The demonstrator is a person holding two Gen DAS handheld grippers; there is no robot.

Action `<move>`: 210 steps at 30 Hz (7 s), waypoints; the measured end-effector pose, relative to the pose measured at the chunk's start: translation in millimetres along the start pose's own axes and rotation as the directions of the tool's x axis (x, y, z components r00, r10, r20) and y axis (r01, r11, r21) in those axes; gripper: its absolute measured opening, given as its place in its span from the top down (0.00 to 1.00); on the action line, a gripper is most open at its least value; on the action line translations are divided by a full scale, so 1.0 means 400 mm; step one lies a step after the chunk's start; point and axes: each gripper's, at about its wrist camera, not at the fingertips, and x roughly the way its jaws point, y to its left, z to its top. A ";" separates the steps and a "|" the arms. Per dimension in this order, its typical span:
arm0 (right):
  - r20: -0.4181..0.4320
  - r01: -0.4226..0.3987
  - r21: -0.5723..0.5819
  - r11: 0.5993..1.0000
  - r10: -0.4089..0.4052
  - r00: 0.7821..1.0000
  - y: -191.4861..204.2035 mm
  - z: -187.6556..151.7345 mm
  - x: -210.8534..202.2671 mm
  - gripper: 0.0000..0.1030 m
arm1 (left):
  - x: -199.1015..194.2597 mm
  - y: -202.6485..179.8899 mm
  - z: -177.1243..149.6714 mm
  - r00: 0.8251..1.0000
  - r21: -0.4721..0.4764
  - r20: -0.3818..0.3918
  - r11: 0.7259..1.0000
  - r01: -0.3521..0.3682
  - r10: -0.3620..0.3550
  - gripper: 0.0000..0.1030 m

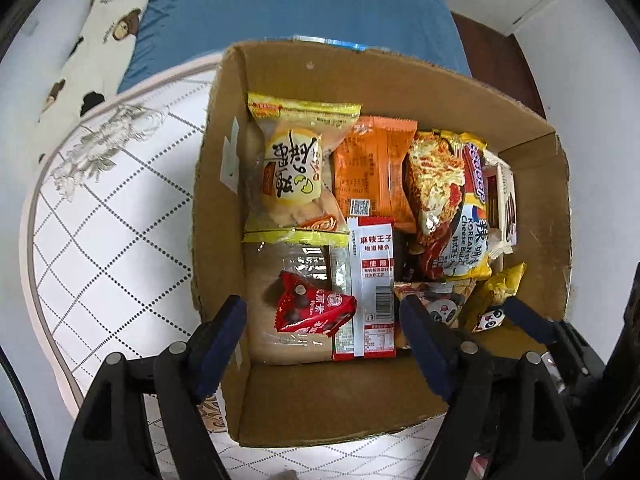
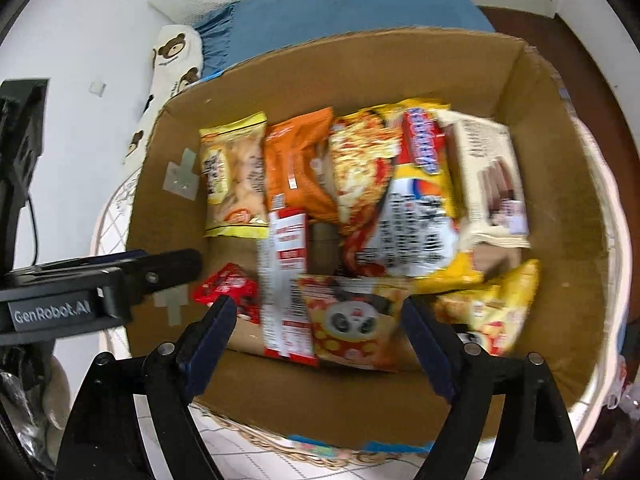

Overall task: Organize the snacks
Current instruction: 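Carry both packs into the box and open both tools, then grasp brown pastry bag with left tool while right tool grasps oat cookie bag, then carry both bags into the box and open both tools, then grasp candy-ball bag with left tool while right tool grasps clear snack pack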

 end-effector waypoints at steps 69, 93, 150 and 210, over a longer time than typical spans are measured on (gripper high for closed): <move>-0.016 0.226 -0.042 0.973 -0.227 0.974 -0.291 -0.274 0.044 0.05 | 0.284 -0.052 -0.370 0.977 0.046 0.097 0.980 -0.195 0.190 0.24; -0.120 0.152 0.069 0.986 -0.143 0.982 -0.346 -0.683 0.037 0.41 | 0.346 -0.035 -0.739 0.995 0.051 -0.039 0.995 -0.090 0.093 0.48; 0.027 0.199 -0.006 0.980 -0.199 0.980 -0.182 0.087 -0.046 0.03 | 0.045 -0.002 0.015 0.989 -0.003 0.073 0.991 -0.131 0.131 0.08; 0.158 0.065 0.036 0.997 -0.070 0.985 -0.131 -0.415 -0.161 0.04 | -0.060 -0.035 -0.523 0.926 -0.059 0.354 0.991 -0.121 0.134 0.08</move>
